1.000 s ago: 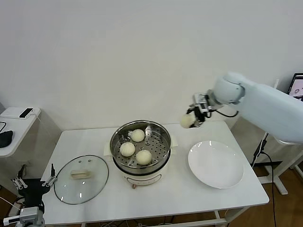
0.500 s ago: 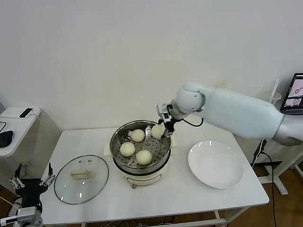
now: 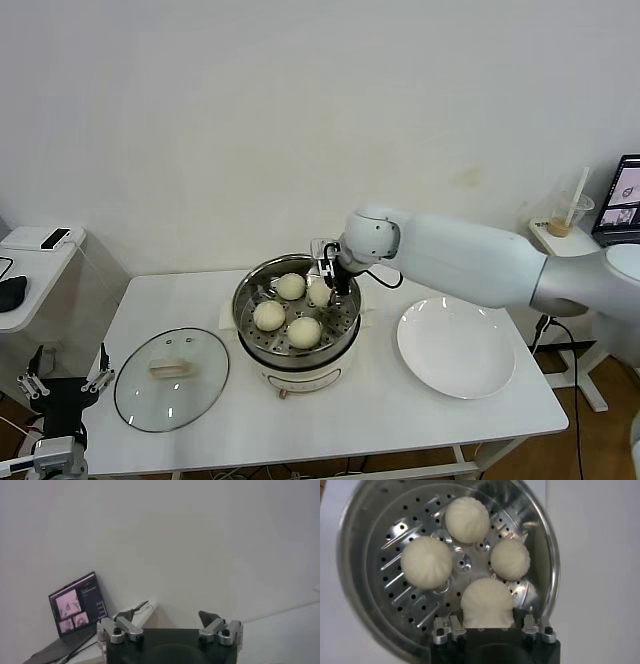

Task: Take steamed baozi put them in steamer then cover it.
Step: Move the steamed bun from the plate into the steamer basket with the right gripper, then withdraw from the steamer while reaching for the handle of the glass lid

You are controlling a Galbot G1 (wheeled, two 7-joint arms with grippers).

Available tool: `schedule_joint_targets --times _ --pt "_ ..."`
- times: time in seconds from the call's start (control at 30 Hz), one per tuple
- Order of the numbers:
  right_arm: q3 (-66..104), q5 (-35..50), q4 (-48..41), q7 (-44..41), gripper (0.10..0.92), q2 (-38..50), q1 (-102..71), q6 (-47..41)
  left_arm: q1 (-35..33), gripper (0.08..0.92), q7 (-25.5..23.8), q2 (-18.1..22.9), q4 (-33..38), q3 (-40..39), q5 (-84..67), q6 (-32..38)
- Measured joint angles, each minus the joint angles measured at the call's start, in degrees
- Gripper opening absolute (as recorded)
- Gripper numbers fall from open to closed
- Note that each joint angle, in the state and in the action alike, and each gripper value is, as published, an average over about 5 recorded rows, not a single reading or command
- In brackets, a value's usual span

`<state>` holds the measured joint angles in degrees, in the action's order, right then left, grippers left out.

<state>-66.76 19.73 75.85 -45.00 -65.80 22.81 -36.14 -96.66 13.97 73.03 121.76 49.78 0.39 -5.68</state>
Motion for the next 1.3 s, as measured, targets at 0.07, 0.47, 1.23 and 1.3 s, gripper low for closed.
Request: schedule_joint_targets --times 0.07,0.47,1.23,1.3 --pt "0.2 0.0 -0.5 0.5 0.619 -0.4 -0.5 -0.3 0.0 0.823 0.0 0.0 0.0 0.0 0.0 0.0" --pt "1.6 0.3 -2.2 1.8 0.739 -1.6 -2.2 -1.5 0.0 0.823 0.0 0.0 -0.2 0.3 0.0 0.0" --pt "16.9 2.0 15.4 16.0 0.823 14.1 -11.7 3.7 0.4 0.823 0.0 0.7 -0.7 -0.8 0.0 -0.1" --pt "21.0 1.6 17.8 18.9 0.823 16.2 -16.3 5.6 0.5 0.823 0.0 0.9 -0.6 -1.0 0.1 -0.1"
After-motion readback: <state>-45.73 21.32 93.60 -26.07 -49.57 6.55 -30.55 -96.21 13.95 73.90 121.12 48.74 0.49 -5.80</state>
